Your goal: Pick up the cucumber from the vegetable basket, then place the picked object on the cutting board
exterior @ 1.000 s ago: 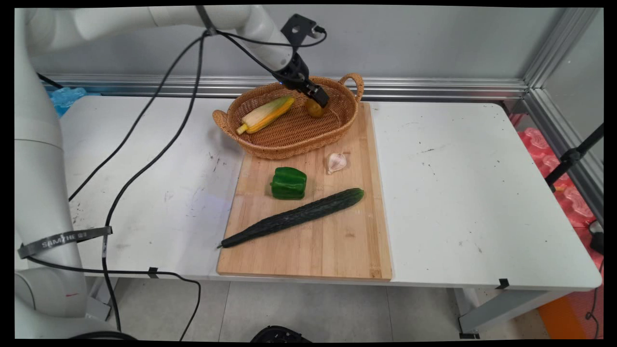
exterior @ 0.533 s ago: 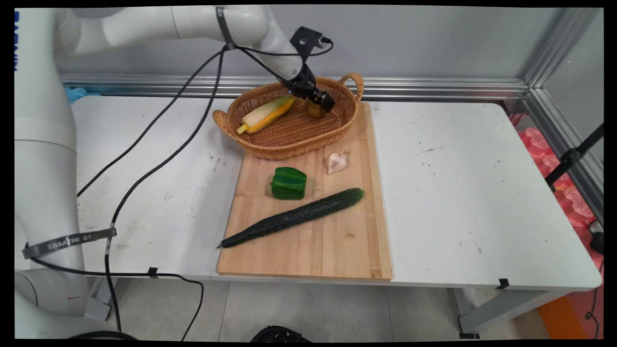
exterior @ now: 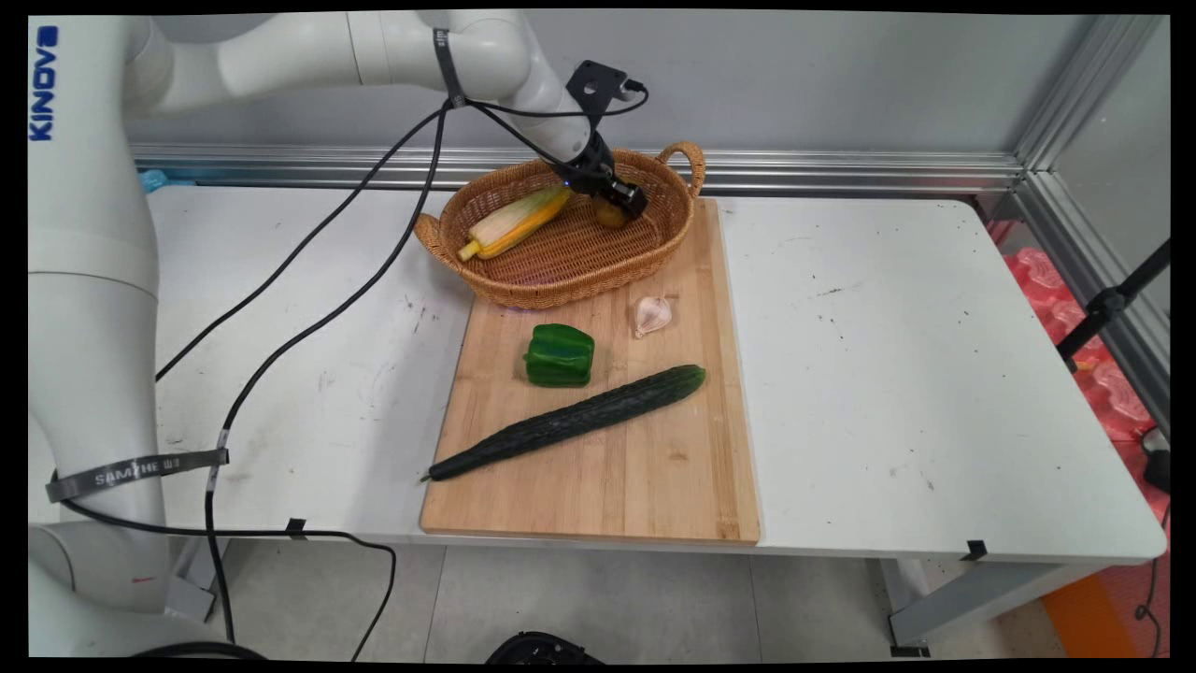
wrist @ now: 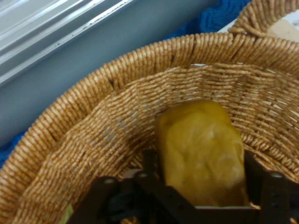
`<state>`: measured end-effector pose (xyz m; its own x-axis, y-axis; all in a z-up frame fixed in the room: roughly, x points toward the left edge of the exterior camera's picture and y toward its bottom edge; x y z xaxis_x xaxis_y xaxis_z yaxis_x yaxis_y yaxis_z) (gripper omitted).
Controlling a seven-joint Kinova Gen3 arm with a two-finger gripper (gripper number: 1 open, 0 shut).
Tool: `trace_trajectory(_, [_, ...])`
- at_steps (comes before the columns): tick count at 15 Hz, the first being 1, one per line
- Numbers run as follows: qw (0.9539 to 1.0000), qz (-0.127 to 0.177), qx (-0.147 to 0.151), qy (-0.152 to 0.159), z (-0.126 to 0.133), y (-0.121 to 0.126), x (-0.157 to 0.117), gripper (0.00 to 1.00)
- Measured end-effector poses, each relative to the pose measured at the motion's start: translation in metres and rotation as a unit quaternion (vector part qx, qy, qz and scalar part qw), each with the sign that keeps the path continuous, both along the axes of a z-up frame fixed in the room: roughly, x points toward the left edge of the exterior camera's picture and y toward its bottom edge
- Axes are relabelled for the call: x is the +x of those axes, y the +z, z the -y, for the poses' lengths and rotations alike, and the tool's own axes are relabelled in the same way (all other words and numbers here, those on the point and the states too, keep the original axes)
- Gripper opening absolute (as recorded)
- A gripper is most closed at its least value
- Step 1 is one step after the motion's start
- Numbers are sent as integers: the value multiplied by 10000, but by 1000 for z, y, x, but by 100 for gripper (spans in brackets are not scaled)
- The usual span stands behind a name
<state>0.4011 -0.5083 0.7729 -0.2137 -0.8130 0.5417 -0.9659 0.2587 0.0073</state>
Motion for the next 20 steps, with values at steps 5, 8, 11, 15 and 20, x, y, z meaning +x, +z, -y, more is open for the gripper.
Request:
trace_trajectory(5, [9999, 92, -63, -95, -5, 11, 5, 0])
trace_trajectory(8, [9997, 180, -96, -164, -16, 30, 12, 0])
trace_trajectory(11, [9991, 232, -113, -325, -33, 57, 14, 0])
trace_trajectory(15, [9954, 347, -121, -889, -60, 102, 13, 0])
trace_trajectory(20, [9804, 495, -108, -1905, -92, 146, 14, 0])
